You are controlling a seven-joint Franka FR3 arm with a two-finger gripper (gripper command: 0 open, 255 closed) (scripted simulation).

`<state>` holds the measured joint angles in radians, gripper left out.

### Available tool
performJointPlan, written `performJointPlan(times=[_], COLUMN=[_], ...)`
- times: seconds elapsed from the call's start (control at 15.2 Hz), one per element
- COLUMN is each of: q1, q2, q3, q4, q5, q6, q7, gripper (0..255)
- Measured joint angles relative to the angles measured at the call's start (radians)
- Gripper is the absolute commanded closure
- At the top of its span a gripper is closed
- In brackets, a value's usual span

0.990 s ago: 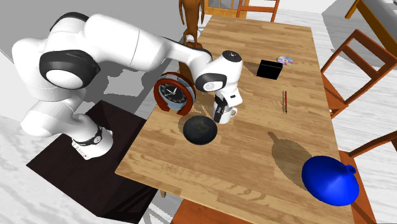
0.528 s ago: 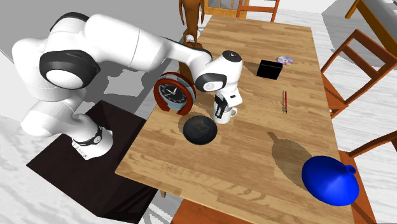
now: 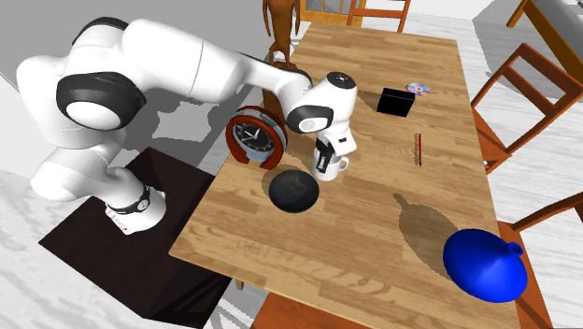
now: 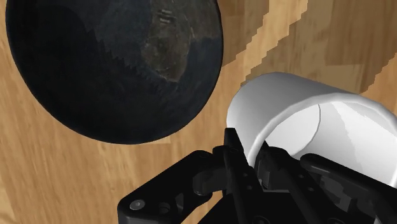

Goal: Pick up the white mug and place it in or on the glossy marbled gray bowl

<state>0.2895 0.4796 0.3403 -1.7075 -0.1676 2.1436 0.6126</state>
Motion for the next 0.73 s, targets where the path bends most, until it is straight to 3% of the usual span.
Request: performJointPlan(times=[0.73], q1=[-0.007], q2=[-0.061], q3=[0.014], q4=[0.059], q5=[0.026], q6=[-0.117], q7=[-0.015], gripper=[255])
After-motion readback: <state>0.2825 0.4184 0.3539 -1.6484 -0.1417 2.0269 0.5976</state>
